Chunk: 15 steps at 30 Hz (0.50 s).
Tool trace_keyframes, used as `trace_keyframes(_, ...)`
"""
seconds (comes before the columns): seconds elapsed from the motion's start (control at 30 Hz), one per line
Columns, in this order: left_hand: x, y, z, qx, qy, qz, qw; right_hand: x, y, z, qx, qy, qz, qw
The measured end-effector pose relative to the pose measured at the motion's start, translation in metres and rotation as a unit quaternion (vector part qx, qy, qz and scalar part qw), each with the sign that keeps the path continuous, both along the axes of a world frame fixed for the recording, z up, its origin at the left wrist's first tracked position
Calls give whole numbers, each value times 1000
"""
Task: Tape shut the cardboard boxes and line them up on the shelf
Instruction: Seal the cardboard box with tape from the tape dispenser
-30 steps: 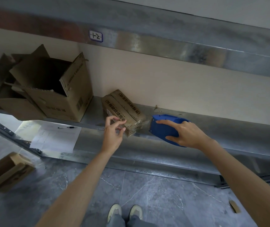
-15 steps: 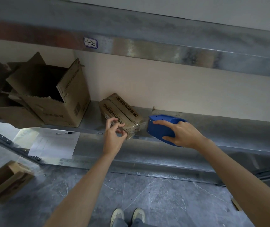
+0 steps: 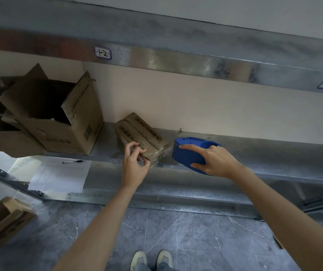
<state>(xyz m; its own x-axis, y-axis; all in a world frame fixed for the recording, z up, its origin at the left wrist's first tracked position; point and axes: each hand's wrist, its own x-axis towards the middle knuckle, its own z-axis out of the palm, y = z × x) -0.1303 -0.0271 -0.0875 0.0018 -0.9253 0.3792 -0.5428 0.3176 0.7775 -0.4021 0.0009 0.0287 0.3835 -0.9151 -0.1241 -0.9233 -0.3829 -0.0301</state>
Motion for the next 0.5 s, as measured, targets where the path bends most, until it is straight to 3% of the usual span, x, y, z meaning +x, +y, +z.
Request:
trace_keyframes(0.23,-4,2,4,-21,-81,61,995,0,0,1,-1,-5,4,1000)
trace_keyframes(0.5,-3,3,-1,-13,-82,43,996,-2,-3,-5,-3,-8,8,1000)
